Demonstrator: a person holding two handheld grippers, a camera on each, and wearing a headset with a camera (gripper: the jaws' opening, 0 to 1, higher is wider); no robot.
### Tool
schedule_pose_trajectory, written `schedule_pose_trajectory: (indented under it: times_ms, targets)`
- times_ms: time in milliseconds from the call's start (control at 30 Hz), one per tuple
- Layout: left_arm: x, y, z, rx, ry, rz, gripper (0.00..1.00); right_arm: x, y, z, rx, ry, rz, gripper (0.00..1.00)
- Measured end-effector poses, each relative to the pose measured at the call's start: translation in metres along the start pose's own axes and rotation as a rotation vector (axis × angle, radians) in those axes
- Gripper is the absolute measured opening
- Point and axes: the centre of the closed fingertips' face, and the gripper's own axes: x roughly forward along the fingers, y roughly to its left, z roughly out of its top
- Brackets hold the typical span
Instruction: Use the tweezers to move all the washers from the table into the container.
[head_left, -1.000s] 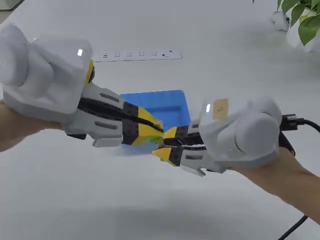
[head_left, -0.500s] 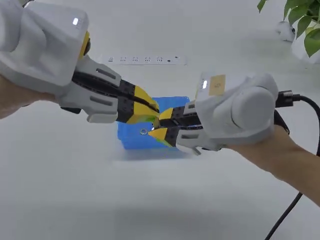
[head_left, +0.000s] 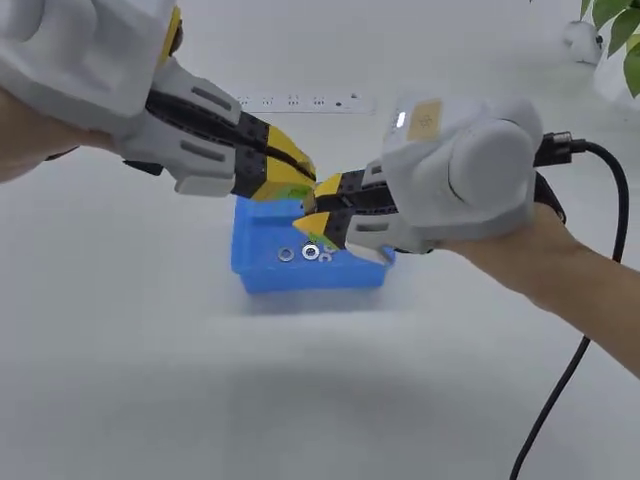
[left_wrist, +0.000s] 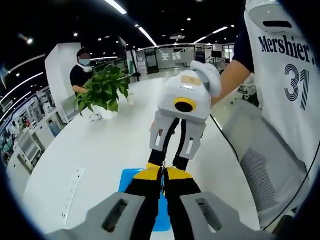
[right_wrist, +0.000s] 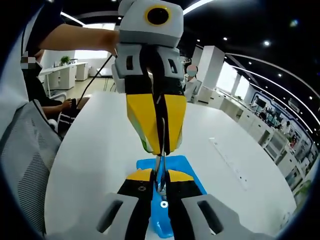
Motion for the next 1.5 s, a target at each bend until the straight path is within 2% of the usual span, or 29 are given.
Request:
schedule_pose_trajectory:
  times_ms: [267,500,700,833,1167,1500]
  targets:
    - [0.012,0.014,-0.019,-0.039,0.006,-0.001,0.06,0.015,-0.008,-0.019,0.01,0.028,0.009,0.1]
    - [0.022,0.03,-0.039,-0.077,0.029,0.006,0.06,0.036,-0.02,-0.038,0.03,0.046,0.025,0.1]
    - [0.029,0.034,-0.056,-0.11,0.045,-0.002,0.07,0.046,-0.017,-0.05,0.04,0.068,0.046,0.1]
    - [0.032,0.034,-0.062,-0.124,0.048,-0.008,0.07,0.048,-0.015,-0.055,0.049,0.077,0.056,0.1]
    - [0.035,0.036,-0.061,-0.116,0.055,-0.005,0.06,0.046,-0.014,-0.057,0.071,0.083,0.049,0.12]
    - [0.026,0.033,-0.047,-0.08,0.039,0.007,0.06,0.043,-0.014,-0.049,0.089,0.054,0.04,0.12]
